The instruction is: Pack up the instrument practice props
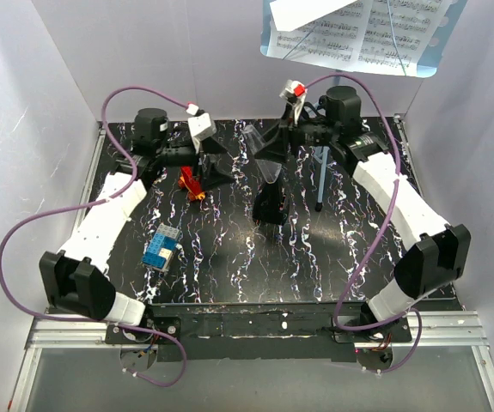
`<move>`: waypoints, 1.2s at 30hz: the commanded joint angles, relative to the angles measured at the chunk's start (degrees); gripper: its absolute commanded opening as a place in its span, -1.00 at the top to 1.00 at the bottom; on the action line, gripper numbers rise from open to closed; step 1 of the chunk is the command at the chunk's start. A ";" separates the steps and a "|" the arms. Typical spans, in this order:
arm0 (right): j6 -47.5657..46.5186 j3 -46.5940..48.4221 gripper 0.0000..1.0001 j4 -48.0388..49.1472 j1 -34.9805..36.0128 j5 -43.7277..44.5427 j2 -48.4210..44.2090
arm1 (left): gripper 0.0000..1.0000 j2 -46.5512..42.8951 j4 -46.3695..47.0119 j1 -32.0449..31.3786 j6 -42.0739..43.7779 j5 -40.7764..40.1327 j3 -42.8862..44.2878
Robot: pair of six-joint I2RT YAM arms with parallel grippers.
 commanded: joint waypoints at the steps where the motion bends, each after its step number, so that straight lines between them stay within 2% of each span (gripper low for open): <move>1: -8.46 -4.45 0.97 2.66 -2.72 -3.46 -7.16 | -0.96 4.91 3.57 -2.66 3.48 -2.06 3.15; 6: -9.01 -11.39 0.97 4.49 -5.54 -1.18 -12.35 | -0.96 11.06 4.90 -4.77 6.99 1.01 9.11; 9: -1.74 -16.05 0.97 13.34 -5.72 9.86 -14.37 | -0.96 14.40 6.03 -6.09 7.10 1.29 12.99; 11: 2.14 -16.77 0.97 17.49 -5.28 15.86 -14.12 | -0.96 15.20 9.37 -7.49 3.24 0.41 13.44; 17: -0.39 -13.43 0.97 19.96 -1.68 27.11 -10.96 | -0.96 13.27 16.23 -11.19 -5.73 -4.34 10.63; 20: 2.32 -12.11 0.97 20.14 -0.36 31.60 -8.76 | -0.96 12.74 18.95 -11.45 -8.99 -5.65 9.57; 22: 4.17 -10.71 0.97 20.06 0.52 31.53 -7.53 | -0.96 13.00 20.28 -12.32 -12.76 -9.68 9.04; 27: 4.71 -9.91 0.97 20.32 1.84 29.77 -7.61 | -0.96 10.55 21.42 -15.05 -12.51 -23.75 4.83; 36: 3.21 -11.67 0.97 16.98 1.76 28.36 -10.16 | -0.96 8.52 21.86 -15.06 -12.77 -32.37 2.19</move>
